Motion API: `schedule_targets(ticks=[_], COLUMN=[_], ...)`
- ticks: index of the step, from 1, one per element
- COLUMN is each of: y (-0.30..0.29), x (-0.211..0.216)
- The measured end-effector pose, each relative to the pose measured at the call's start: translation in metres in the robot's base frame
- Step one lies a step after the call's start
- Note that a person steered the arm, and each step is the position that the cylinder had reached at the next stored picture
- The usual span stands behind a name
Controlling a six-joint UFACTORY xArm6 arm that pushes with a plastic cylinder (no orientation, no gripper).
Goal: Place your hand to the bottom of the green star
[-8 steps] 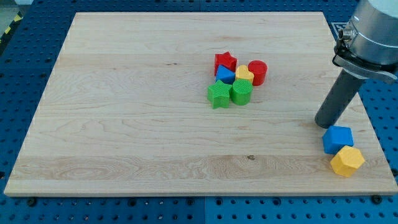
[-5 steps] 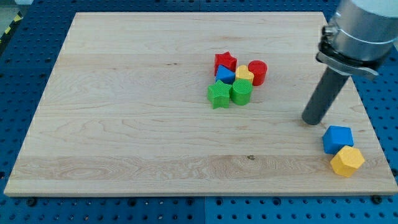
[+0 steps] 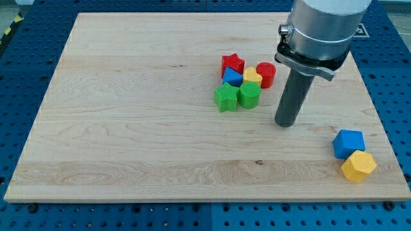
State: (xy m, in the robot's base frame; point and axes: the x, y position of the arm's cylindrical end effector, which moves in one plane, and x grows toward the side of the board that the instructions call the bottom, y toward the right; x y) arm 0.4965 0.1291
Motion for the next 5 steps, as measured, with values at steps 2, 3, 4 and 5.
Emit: schedule_targets(ticks=[2,3,4,5], y=[-0.017,-0.061,-0.102,-0.095], x=[0.001,0.001,-0.007,-0.025])
